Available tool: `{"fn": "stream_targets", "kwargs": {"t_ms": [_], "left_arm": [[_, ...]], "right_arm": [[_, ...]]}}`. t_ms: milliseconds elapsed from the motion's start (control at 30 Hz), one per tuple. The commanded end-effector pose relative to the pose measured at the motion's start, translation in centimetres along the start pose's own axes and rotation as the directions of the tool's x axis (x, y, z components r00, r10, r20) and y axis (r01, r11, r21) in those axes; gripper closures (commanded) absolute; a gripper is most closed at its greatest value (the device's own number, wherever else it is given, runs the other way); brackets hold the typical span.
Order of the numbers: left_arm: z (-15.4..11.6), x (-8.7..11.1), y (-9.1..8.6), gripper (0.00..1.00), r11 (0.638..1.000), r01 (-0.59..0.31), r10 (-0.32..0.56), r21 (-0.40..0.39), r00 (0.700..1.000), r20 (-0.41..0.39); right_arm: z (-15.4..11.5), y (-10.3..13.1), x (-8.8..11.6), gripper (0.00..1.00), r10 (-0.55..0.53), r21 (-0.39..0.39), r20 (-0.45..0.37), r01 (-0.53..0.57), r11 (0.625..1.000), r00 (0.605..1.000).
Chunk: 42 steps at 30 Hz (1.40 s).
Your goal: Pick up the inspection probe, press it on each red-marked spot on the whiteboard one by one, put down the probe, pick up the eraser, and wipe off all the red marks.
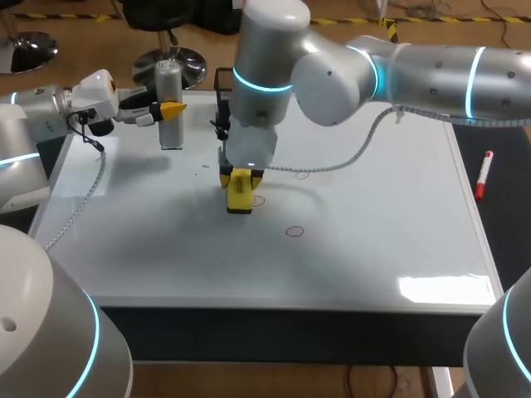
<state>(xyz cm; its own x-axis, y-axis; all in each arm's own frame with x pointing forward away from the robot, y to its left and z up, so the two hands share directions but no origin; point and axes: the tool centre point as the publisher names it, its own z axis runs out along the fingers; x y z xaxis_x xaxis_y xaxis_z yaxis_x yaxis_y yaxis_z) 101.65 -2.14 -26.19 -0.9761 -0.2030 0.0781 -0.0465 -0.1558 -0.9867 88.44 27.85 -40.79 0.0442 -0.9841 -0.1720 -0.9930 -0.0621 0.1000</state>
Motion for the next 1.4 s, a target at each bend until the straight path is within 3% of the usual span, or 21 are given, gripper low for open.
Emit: {"fn": "stream_targets", "kwargs": {"t_ms": [33, 800, 1067, 1400], "left_arm": [[0.0, 0.0, -0.1, 1.00, 1.000, 0.000, 0.000, 0.001, 1.000, 0.000], [0.0, 0.0, -0.1, 1.00, 1.000, 0.000, 0.000, 0.001, 1.000, 0.000], [0.0, 0.0, -0.1, 1.00, 1.000, 0.000, 0.000, 0.001, 1.000, 0.000], [0.0, 0.0, -0.1, 1.00, 1.000, 0.000, 0.000, 0.001, 1.000, 0.000]], "right_arm": [[0.4, -0.5, -0.3, 1.00, -0.014, -0.015, -0.065, 0.013, 1.000, 0.998], [1.9, -0.1, 0.2, 1.00, 0.000, -0.023, -0.097, -0.002, 1.000, 0.995], [2.6, -0.7, 2.0, 1.00, 0.018, -0.008, -0.172, -0.020, 1.000, 0.985], [3.0, -0.5, 5.4, 1.00, 0.100, -0.005, -0.182, -0.102, 0.995, 0.978]]}}
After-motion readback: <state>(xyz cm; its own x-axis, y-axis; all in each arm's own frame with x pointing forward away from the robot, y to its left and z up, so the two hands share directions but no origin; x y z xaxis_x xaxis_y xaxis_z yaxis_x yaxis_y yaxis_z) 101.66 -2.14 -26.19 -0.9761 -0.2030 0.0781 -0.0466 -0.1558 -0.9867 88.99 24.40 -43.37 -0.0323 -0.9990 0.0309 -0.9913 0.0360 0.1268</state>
